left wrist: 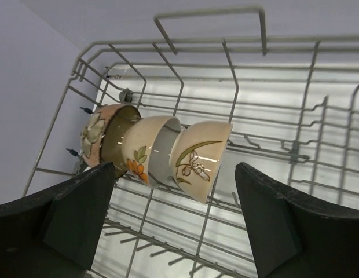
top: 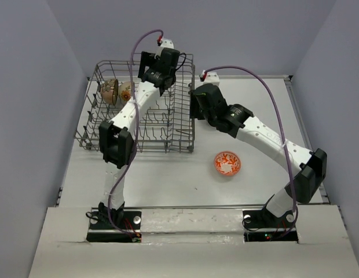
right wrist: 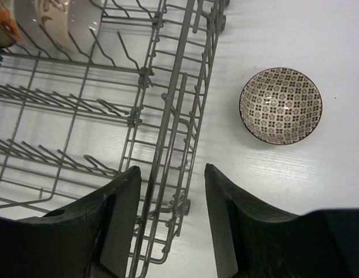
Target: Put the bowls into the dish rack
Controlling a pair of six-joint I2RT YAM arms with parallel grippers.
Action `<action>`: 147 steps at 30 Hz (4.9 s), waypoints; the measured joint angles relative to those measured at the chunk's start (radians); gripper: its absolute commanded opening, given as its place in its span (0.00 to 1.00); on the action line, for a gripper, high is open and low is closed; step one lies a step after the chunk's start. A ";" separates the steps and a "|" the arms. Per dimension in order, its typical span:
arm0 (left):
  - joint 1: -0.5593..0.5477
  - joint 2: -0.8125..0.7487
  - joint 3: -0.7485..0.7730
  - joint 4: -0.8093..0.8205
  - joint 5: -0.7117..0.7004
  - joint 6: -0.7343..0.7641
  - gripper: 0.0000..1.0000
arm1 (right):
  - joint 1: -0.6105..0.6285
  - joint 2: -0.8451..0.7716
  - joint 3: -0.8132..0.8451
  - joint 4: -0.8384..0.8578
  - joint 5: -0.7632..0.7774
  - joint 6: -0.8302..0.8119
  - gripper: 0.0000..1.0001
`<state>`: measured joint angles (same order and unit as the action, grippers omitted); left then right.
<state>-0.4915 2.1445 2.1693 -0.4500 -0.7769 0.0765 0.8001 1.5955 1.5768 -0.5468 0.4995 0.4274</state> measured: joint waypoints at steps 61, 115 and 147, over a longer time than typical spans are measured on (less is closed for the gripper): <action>-0.052 -1.256 -1.245 0.328 0.428 -0.351 0.99 | -0.496 0.144 -0.367 0.307 -0.214 0.311 0.58; -0.052 -1.207 -1.211 0.303 0.441 -0.367 0.99 | -0.484 -0.126 -0.131 0.142 -0.260 0.212 0.01; -0.052 -1.019 -0.953 0.219 0.435 -0.391 0.94 | 0.034 0.154 0.314 -0.054 -0.094 0.080 0.01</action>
<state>-0.5434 1.1255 1.2163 -0.2306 -0.3416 -0.3145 0.8341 1.7496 1.8912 -0.6006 0.4053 0.5076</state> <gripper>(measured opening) 0.956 0.099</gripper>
